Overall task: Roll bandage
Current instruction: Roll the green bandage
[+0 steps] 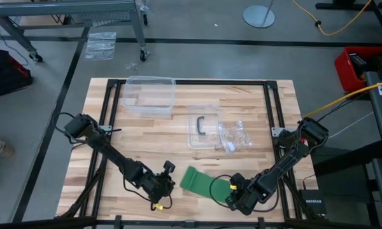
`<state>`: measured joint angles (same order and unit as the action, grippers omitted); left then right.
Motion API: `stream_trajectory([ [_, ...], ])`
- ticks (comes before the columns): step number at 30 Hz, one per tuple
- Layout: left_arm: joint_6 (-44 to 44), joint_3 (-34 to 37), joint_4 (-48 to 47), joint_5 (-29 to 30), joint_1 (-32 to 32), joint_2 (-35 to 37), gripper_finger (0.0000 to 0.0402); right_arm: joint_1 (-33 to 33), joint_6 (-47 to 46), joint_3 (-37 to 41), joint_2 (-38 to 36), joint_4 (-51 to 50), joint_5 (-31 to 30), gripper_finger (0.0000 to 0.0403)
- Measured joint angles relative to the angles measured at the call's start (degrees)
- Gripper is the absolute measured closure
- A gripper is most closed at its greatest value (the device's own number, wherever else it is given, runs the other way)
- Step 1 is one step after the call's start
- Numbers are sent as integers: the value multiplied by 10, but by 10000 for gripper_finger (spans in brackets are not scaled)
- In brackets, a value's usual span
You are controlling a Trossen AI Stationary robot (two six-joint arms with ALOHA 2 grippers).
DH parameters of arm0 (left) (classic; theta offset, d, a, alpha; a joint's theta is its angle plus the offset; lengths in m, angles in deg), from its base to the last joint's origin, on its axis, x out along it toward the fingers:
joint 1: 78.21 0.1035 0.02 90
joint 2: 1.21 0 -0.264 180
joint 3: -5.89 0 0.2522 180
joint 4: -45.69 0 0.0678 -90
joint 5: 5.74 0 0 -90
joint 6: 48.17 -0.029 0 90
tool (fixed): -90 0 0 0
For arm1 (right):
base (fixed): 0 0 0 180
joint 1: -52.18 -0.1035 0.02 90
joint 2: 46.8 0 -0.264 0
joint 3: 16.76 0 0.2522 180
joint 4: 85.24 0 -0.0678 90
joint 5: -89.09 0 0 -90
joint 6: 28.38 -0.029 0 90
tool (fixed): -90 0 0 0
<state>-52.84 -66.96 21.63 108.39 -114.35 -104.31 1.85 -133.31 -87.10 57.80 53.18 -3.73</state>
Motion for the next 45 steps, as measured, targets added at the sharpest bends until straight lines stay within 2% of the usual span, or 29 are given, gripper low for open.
stream_trajectory([
  [7, 5, 0, 12, -16, 24, -26, 396, -9, 0, -41, 5, -62, 56, 238],
  [13, -3, 0, 65, -34, 43, -43, 396, -21, -3, -64, 7, -119, 58, 237],
  [28, -45, 1, 151, -88, 74, -75, 396, -23, -13, -66, 6, -116, 44, 237],
  [33, -52, 1, 195, -93, 74, -90, 396, -22, -13, -66, 6, -114, 44, 237],
  [45, -131, 1, 276, -95, 83, -90, 396, -22, -15, -67, 5, -110, 45, 237],
])
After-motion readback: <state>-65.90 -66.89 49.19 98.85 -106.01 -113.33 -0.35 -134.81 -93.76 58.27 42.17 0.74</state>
